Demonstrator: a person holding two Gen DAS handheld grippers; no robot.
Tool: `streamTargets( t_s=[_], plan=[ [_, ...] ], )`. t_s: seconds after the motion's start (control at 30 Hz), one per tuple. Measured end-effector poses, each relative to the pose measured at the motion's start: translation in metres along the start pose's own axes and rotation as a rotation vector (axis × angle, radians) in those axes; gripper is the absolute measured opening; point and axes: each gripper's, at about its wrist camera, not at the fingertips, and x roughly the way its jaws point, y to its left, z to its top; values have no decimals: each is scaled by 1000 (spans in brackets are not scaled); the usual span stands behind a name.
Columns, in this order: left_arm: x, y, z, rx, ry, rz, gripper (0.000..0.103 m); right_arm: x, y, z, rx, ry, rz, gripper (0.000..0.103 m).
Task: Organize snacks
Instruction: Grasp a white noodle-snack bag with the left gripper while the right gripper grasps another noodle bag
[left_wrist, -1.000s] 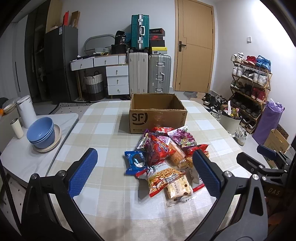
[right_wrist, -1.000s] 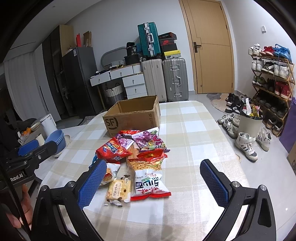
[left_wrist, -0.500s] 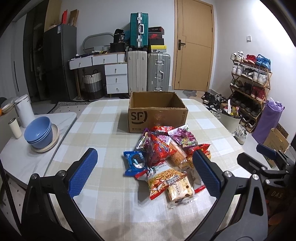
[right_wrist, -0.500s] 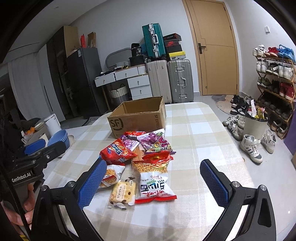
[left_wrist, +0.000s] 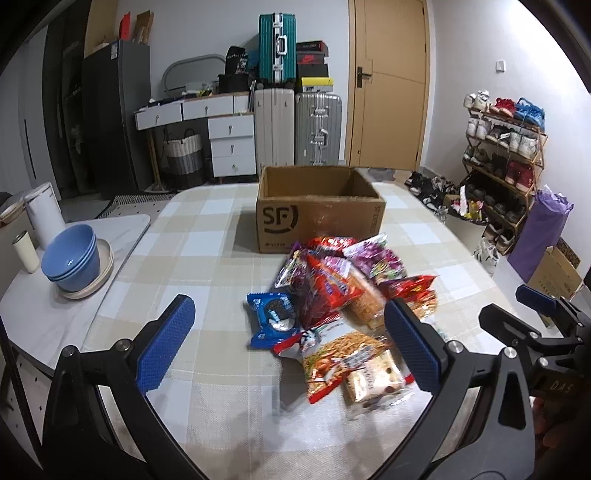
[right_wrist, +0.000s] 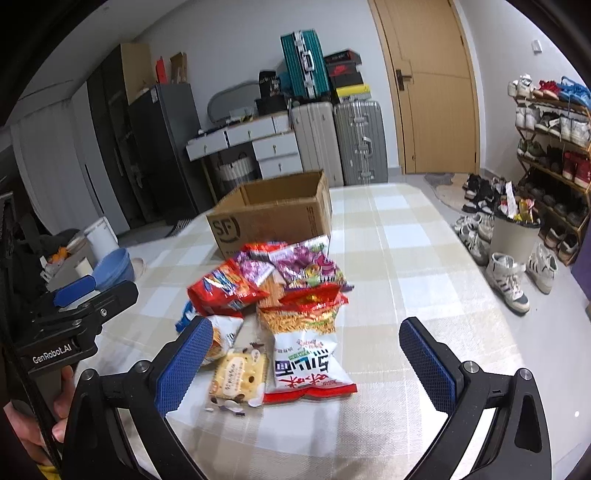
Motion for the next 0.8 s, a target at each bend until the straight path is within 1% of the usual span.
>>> streamTargets(
  t_s=[0.07, 0.2, 0.27, 0.37, 0.5, 0.53, 0.6, 0.63, 0.67, 0.7, 0.73, 0.77, 0.8],
  plan=[
    [16, 4, -4, -8, 31, 9, 102, 14, -2, -3, -2, 33, 4, 103],
    [53, 17, -13, -29, 101, 26, 102, 51, -12, -10, 32, 122, 55, 103],
    [72, 23, -17, -36, 131, 41, 102, 66, -12, -12, 25, 151, 59, 103],
    [96, 35, -23, -62, 172, 42, 102, 87, -10, -12, -1, 186, 60, 103],
    [123, 46, -28, -108, 230, -22, 102, 112, -13, -11, 11, 229, 66, 103],
    [125, 47, -29, -113, 240, -45, 102, 119, -14, -11, 22, 246, 69, 101],
    [131, 47, -30, -123, 260, -101, 102, 130, -16, -14, 25, 276, 76, 93],
    [133, 46, -30, -127, 268, -120, 102, 132, -17, -16, 26, 291, 77, 86],
    [132, 45, -30, -129, 278, -140, 102, 136, -17, -18, 20, 300, 68, 82],
    [135, 43, -29, -131, 289, -173, 102, 135, -14, -19, 1, 282, 59, 79],
    [136, 40, -28, -134, 305, -199, 102, 137, -12, -20, -25, 286, 49, 75],
    [136, 37, -27, -140, 319, -221, 102, 138, -9, -21, -42, 281, 45, 66],
    [140, 33, -27, -144, 333, -242, 102, 138, -9, -23, -50, 279, 52, 63]
  ],
)
